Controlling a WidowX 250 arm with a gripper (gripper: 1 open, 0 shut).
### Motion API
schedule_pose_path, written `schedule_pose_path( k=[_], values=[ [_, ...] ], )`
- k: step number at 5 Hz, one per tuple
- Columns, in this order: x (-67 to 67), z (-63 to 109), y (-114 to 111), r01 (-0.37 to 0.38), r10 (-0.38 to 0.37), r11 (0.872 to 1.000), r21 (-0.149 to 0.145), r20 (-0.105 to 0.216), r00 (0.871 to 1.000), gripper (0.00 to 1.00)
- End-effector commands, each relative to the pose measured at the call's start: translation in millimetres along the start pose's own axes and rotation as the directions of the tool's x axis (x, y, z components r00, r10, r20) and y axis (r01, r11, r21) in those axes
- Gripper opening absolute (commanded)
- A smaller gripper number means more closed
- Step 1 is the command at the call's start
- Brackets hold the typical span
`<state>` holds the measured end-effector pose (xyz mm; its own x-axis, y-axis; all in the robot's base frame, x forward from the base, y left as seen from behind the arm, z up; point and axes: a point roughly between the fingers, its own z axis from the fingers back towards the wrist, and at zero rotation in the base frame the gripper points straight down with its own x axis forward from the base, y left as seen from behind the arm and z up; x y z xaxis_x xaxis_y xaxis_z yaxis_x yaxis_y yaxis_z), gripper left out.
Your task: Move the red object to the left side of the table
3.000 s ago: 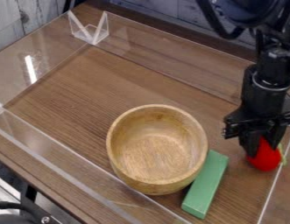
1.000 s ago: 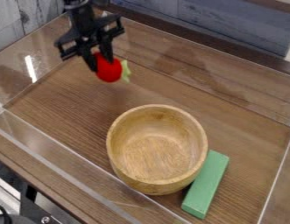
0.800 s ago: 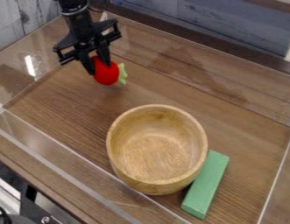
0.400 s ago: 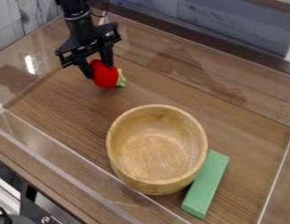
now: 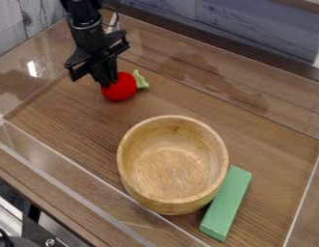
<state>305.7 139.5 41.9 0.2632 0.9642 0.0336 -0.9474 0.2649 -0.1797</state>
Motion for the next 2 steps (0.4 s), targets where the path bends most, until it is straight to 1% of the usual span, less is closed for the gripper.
schedule_pose_path(
  k=[1,2],
  values=[
    [11.4,-1.3,-12.8,-0.083,0.084,0.996,-0.024,0.054,0.995,1.0],
    [15.1,3.1,-13.8,-0.051,0.052,0.998,-0.02,0.055,0.997,1.0]
  ],
)
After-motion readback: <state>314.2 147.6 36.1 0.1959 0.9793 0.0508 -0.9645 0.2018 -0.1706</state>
